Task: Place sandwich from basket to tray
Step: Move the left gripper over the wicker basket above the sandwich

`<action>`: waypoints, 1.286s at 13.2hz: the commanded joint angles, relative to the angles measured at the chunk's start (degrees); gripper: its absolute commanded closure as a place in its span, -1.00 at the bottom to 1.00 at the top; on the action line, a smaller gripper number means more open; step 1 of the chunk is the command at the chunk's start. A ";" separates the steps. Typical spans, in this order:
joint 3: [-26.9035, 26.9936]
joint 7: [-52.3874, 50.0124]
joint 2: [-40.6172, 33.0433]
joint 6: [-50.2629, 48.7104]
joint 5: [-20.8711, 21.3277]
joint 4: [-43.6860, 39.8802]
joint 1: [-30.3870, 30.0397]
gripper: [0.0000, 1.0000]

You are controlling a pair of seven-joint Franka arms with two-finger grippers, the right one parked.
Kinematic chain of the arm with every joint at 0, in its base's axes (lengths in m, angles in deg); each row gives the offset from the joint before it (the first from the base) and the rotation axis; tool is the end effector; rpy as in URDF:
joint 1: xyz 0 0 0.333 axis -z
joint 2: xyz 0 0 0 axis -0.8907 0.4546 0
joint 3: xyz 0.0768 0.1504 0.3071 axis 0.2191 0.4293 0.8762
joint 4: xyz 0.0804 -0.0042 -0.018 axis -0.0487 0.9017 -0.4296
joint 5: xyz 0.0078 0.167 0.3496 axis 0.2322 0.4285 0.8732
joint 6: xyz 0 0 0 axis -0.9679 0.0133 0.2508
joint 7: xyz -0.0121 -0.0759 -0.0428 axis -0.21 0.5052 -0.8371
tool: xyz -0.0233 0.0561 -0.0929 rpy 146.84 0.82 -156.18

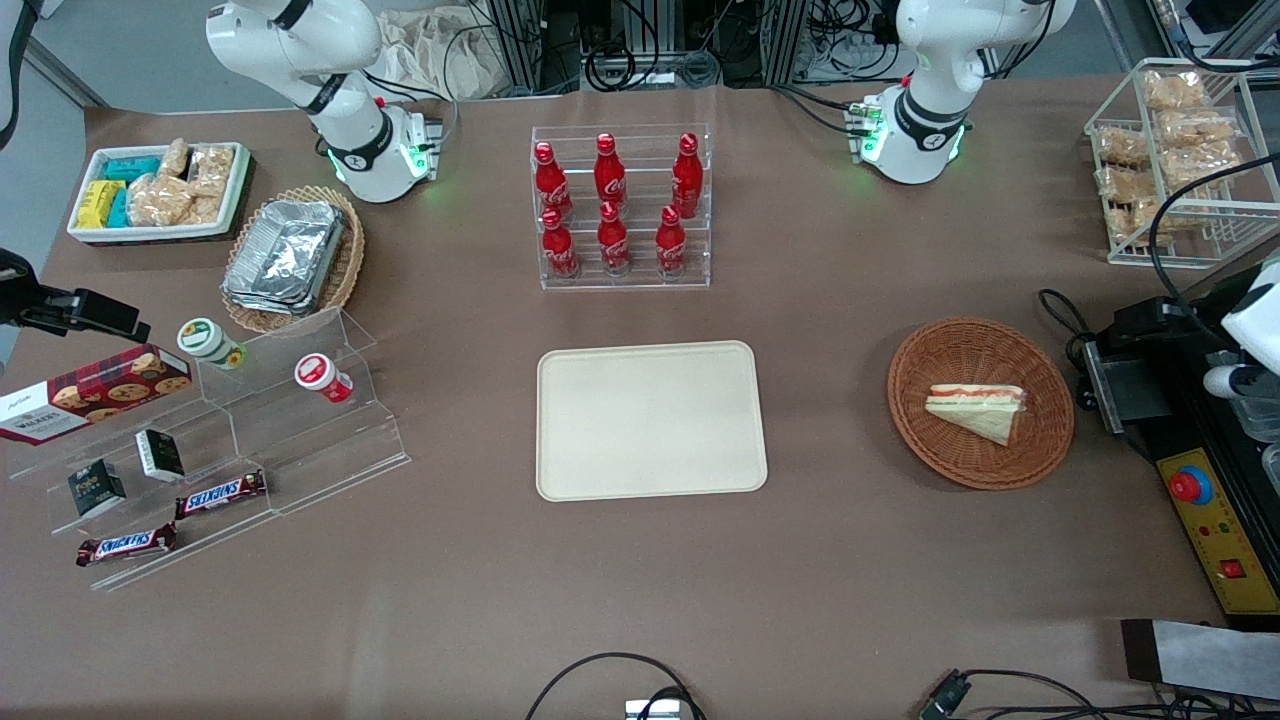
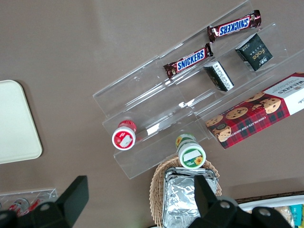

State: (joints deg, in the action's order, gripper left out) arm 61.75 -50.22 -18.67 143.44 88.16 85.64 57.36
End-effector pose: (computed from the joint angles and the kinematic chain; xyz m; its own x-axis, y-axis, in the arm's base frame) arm 0.5964 0.0480 0.5790 0.9812 -0.1171 -0.1532 -0.1158 -0.9931 0.0171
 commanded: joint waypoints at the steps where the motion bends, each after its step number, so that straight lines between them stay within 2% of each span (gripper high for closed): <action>1: 0.76 1.31 1.28 -1.67 0.81 -2.47 0.59 -1.00; 4: 0.76 0.61 2.34 -1.58 0.55 -4.04 0.68 -1.00; 7: 0.59 -8.15 3.39 -1.58 0.29 -2.74 0.86 -1.00; 11: 0.76 -13.87 3.83 1.58 0.81 0.79 0.59 -1.00; 17: 0.67 -11.79 5.15 1.32 1.08 -1.33 0.50 -1.00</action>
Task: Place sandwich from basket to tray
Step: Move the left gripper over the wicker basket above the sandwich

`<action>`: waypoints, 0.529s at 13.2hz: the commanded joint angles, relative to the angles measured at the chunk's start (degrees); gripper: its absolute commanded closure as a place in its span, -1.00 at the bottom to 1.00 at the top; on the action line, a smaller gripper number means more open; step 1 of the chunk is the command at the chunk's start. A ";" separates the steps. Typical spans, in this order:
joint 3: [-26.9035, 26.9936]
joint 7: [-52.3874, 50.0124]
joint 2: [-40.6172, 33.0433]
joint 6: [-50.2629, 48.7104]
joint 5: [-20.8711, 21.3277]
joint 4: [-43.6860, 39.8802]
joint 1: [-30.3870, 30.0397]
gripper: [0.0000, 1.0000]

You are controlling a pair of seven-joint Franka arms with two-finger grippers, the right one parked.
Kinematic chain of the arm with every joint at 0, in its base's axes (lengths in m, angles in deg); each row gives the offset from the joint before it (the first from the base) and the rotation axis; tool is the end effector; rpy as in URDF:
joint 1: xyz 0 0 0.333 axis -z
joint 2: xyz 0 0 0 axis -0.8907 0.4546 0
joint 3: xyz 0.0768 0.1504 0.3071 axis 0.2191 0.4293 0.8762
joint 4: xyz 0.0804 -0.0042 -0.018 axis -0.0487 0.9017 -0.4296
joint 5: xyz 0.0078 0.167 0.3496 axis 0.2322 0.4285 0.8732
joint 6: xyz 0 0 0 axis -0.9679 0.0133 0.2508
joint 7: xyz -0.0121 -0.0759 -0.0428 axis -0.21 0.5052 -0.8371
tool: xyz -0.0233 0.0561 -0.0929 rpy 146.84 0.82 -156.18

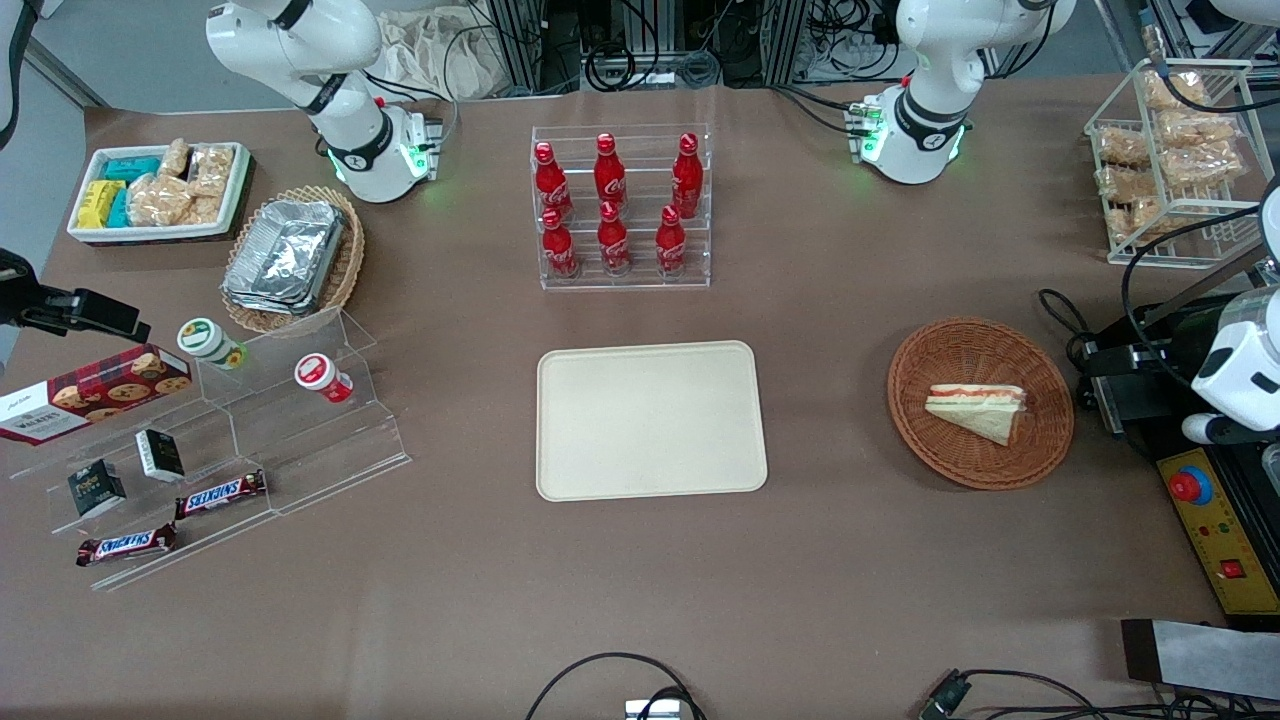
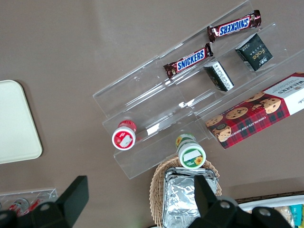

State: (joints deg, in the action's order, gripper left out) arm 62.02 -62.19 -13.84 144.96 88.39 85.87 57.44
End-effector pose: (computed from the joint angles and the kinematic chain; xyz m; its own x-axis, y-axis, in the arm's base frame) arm 0.6176 0.0522 0.5276 0.9724 0.0933 -0.2141 0.0913 -0.9956 -0.0191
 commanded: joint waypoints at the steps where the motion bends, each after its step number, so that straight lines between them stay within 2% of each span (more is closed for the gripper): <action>1: 0.41 0.53 0.23 -0.29 0.84 -1.56 0.50 -1.00; 7: 0.24 0.62 0.41 -4.42 0.67 -4.90 0.68 -1.00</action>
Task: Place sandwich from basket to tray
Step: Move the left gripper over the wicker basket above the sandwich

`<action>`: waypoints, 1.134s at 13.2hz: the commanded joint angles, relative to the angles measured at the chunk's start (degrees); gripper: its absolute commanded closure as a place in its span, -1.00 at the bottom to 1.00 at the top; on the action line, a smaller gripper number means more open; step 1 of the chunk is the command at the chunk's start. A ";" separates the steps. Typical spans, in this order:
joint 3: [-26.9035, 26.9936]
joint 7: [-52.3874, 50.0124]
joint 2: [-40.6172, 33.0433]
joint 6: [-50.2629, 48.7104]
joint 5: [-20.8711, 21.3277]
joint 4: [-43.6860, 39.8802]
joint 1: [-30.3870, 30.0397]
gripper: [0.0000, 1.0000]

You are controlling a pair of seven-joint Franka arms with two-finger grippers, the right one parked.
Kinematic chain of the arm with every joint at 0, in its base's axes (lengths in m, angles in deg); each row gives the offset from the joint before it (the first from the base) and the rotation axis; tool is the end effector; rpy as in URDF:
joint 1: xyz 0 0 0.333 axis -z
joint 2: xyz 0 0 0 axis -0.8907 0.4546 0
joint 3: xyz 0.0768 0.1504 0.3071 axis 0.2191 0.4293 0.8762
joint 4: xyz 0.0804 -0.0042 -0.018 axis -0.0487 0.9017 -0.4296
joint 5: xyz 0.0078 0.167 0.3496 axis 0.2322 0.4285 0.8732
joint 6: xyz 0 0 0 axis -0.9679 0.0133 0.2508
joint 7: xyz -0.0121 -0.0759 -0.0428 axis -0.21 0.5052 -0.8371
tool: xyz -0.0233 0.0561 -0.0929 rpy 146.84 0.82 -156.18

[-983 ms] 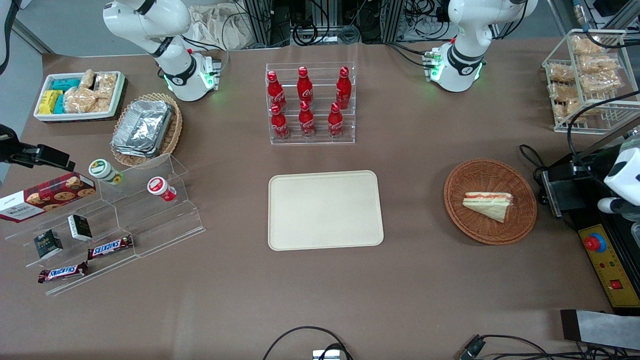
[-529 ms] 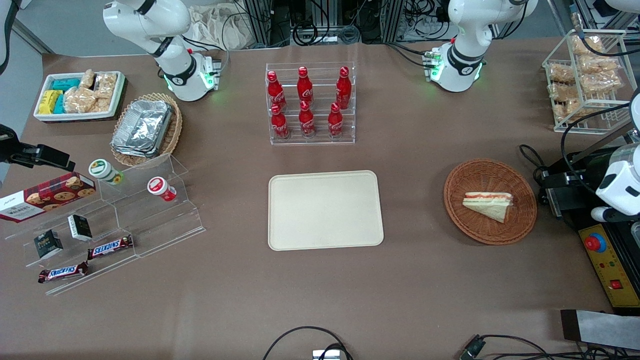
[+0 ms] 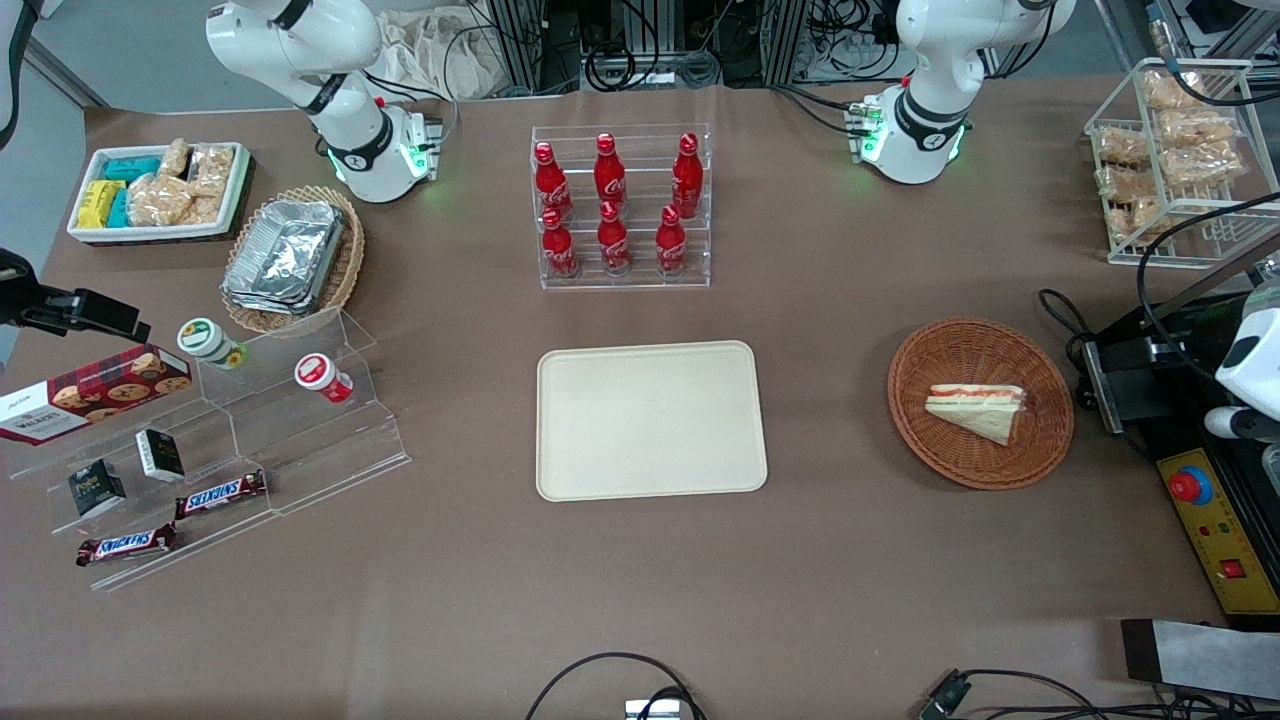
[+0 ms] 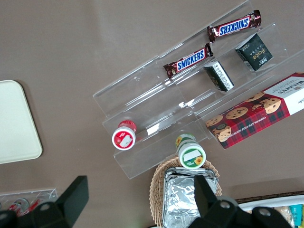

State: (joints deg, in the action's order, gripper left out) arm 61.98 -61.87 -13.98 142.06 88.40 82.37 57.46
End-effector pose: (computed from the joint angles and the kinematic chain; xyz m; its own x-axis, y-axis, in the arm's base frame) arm 0.6175 0.0518 0.5534 0.9755 0.0880 -0.2015 0.0861 -0.9961 -0.0180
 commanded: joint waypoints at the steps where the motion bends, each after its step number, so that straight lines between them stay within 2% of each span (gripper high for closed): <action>1: 0.27 -0.05 0.81 -1.52 0.66 -1.40 0.85 -1.00; 11: 0.27 -0.06 0.98 -1.43 0.57 -1.58 0.85 -1.00; 15: 0.18 -1.80 3.35 1.19 0.75 0.25 1.11 -1.00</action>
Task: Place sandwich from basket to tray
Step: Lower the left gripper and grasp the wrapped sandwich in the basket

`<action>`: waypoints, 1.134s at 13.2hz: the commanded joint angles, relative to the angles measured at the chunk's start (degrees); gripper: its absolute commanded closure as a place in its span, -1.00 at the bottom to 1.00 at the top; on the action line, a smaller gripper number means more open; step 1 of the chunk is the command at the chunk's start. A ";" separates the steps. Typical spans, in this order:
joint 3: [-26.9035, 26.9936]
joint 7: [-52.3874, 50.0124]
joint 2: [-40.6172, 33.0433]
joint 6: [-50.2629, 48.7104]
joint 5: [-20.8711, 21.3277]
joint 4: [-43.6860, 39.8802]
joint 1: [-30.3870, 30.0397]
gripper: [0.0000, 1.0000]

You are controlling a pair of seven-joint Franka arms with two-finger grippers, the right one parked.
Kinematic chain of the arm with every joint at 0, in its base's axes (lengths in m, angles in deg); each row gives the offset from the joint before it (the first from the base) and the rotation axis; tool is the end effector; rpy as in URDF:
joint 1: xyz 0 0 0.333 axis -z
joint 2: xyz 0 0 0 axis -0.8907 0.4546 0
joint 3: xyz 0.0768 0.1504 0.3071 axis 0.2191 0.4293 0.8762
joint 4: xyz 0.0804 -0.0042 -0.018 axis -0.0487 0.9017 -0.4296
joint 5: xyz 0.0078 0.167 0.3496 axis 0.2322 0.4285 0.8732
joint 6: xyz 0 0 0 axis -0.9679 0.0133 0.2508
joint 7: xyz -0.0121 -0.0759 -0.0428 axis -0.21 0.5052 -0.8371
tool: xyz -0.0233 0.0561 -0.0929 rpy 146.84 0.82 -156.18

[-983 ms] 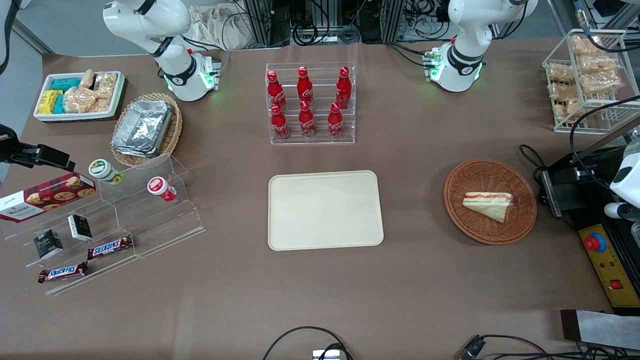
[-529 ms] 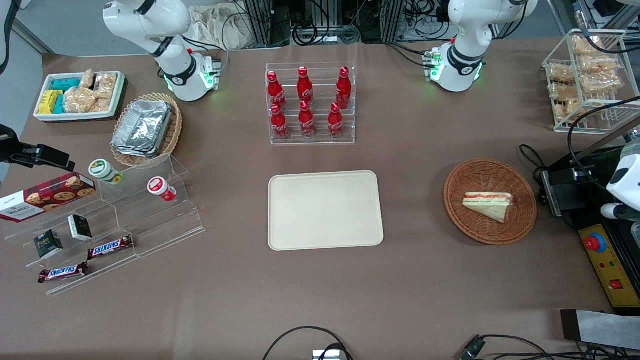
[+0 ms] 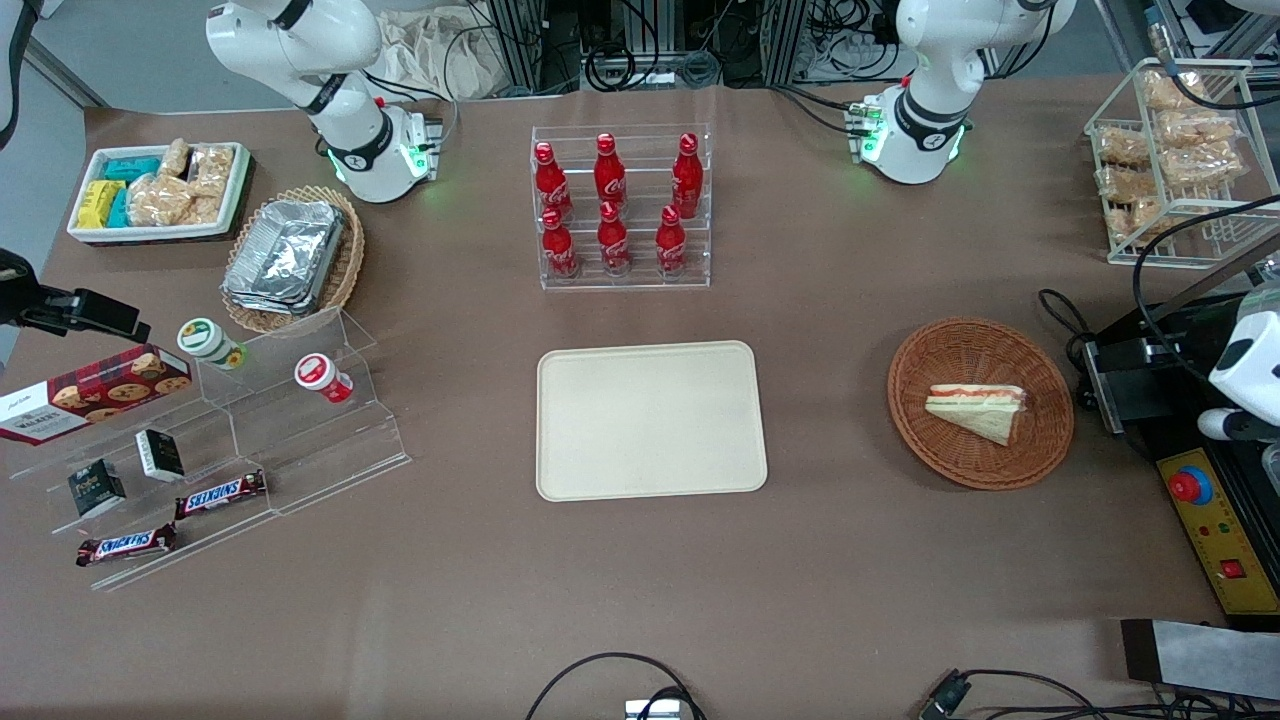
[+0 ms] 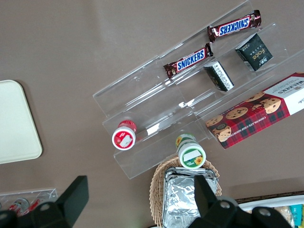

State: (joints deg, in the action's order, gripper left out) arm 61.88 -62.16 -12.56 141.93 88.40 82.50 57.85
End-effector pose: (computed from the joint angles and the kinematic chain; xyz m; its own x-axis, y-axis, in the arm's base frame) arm 0.6226 0.0470 0.5368 0.9695 0.0841 -0.2301 0.0821 -0.9965 -0.0185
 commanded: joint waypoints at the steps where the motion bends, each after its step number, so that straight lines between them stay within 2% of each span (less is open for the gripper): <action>1: 0.37 -4.39 1.59 4.29 0.14 2.75 0.71 -1.00; 5: 0.19 -18.01 2.19 17.38 -0.13 11.28 0.89 -1.00; 7: 0.19 -28.72 3.86 24.68 -0.13 15.84 1.15 -1.00; 10: 0.19 -34.29 4.57 34.88 -0.22 24.37 1.24 -1.00; 15: 0.19 -43.69 8.08 36.05 -0.13 27.38 1.24 -1.00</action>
State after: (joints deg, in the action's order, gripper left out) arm 61.68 -102.00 -5.46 177.07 88.29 109.53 58.47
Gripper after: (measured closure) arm 0.000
